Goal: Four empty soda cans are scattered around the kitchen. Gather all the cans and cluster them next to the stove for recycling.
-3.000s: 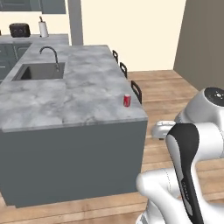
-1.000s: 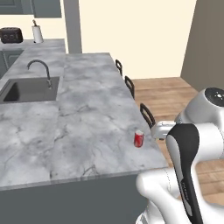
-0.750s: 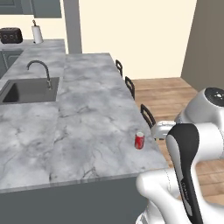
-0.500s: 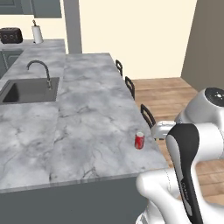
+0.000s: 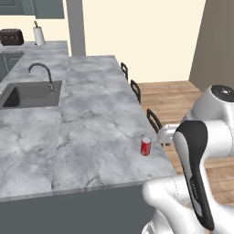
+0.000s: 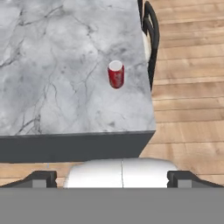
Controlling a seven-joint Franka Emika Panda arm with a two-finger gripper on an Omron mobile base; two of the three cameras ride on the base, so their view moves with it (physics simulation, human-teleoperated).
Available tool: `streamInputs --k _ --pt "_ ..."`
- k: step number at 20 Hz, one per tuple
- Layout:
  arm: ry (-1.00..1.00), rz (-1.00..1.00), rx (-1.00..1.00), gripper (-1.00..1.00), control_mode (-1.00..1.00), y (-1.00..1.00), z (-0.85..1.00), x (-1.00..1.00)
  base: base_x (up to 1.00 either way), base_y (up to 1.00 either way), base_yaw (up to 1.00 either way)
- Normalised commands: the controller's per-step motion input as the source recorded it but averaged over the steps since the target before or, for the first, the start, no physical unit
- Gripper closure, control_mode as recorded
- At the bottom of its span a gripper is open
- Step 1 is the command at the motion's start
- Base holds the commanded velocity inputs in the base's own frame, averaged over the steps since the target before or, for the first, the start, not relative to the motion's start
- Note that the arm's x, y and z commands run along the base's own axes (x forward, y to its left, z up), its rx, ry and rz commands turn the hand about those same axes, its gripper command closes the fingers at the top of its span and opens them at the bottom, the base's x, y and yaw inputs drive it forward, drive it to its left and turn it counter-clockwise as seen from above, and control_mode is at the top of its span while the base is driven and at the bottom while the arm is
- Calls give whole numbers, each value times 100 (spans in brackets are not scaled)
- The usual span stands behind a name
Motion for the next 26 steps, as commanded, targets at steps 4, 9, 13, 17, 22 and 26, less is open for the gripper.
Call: streamInputs --k 4,9,13,17,22,26 --pt "19 7 0 -100 -100 0 1 15 0 0 0" --pt "19 2 -3 -100 -100 0 0 30 0 0 0" --pt "10 0 -3 -100 -100 0 -4 36 0 0 0" --pt "2 0 -4 -100 -100 -1 -14 29 0 0 0" --pt "0 0 -7 -100 -100 -1 -17 10 0 0 0" --pt "0 0 -5 -100 -100 -2 -31 20 0 0 0"
